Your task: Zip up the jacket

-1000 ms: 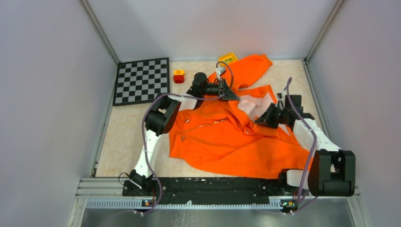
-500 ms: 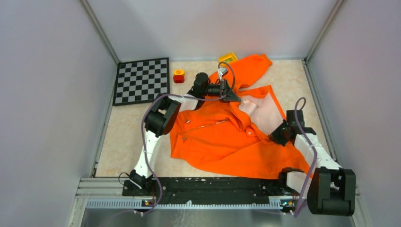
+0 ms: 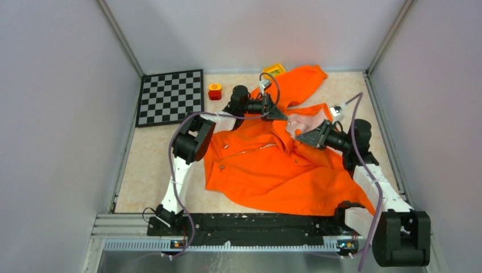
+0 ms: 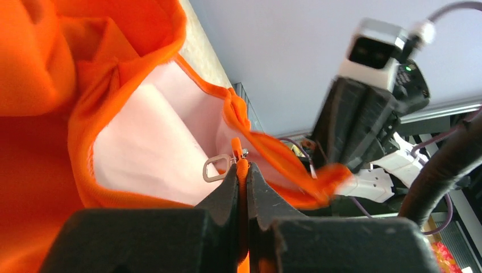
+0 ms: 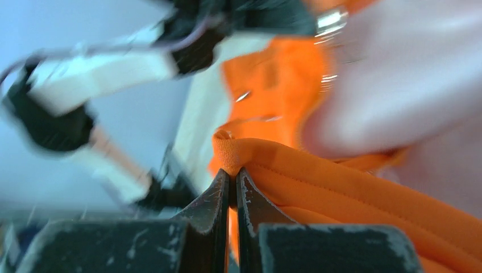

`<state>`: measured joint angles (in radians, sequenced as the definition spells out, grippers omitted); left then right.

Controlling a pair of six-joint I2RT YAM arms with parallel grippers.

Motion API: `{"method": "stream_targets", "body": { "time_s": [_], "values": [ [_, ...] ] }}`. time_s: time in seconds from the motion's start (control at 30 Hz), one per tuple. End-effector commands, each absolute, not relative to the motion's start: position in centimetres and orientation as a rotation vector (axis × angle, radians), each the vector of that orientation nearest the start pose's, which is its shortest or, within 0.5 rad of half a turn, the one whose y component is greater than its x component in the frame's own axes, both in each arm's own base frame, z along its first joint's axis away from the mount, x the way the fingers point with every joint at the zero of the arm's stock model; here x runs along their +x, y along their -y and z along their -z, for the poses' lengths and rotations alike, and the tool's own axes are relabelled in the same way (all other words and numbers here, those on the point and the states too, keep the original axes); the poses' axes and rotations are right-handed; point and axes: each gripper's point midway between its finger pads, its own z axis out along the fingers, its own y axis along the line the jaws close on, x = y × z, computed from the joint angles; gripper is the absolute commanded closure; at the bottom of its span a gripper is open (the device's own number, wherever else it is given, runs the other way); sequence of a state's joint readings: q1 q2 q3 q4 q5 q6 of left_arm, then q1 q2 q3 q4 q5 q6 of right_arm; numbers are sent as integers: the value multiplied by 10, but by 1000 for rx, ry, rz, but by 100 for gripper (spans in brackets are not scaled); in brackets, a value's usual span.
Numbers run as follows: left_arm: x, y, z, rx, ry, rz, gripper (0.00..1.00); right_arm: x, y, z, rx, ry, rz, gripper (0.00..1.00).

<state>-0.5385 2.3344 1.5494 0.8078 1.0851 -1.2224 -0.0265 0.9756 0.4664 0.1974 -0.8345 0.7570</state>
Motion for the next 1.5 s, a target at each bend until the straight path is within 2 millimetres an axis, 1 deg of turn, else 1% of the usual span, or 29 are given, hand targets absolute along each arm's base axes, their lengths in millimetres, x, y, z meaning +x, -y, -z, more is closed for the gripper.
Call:
{"method": "stream_targets", "body": {
  "time_s": [0.0,0.07,0.1,0.13,0.17,0.23,0.27,0.33,0.37,0.4,0.43,0.47,0.57,0.6,0.67,0.73,0.77,0.9,0.93,1.03,1.13,1.27,1.37,1.47],
  "values": [
    [403,402,-214,482,-1882,1998,100,210,-205,-262,-543,-1784,-1616,100],
    [409,398,-216,465,-1882,1977,100,195,-222,-267,-652,-1774,-1674,100],
    [408,399,-215,466,-1886,1973,100,189,-228,-265,-689,-1780,-1699,100],
    [406,401,-214,469,-1889,1974,100,192,-229,-261,-668,-1810,-1688,100],
    [402,405,-212,478,-1893,1981,100,201,-229,-251,-621,-1863,-1646,100],
    [395,411,-208,489,-1903,1992,100,226,-219,-207,-465,-2078,-1475,100],
    [392,414,-207,494,-1908,1997,100,234,-213,-183,-394,-2183,-1398,100],
    [388,418,-205,501,-1915,2008,100,243,-200,-141,-253,-2359,-1302,100],
    [386,420,-205,506,-1914,2012,100,247,-190,-120,-161,-2452,-1216,100],
    [386,420,-205,508,-1912,2012,100,247,-184,-103,-118,-2512,-1169,100],
    [385,420,-206,511,-1911,2013,100,246,-180,-92,-113,-2544,-1131,100],
    [384,421,-206,511,-1910,2013,100,246,-180,-87,-128,-2551,-1121,100],
    [380,422,-206,523,-1906,2020,100,250,-186,-93,-187,-2445,-1164,99],
    [377,423,-206,533,-1902,2028,100,253,-188,-98,-187,-2403,-1173,96],
    [373,423,-208,547,-1894,2041,100,256,-194,-112,-197,-2311,-1226,94],
    [369,421,-209,560,-1889,2044,100,262,-196,-118,-187,-2248,-1239,90],
    [367,420,-208,567,-1888,2043,100,265,-196,-117,-185,-2231,-1235,90],
    [365,419,-206,573,-1891,2044,100,277,-186,-103,-143,-2254,-1115,88],
    [364,419,-206,573,-1892,2047,100,278,-183,-99,-142,-2273,-1082,85],
    [364,419,-206,576,-1891,2050,100,282,-180,-104,-160,-2257,-1036,71],
    [364,419,-205,574,-1892,2050,100,283,-181,-113,-200,-2236,-1023,64],
    [364,419,-204,571,-1895,2053,100,284,-180,-123,-251,-2241,-963,61],
    [364,419,-204,572,-1895,2055,100,287,-183,-130,-300,-2228,-930,58],
    [365,420,-204,575,-1893,2057,100,291,-184,-128,-319,-2241,-902,56]
  ]
}}
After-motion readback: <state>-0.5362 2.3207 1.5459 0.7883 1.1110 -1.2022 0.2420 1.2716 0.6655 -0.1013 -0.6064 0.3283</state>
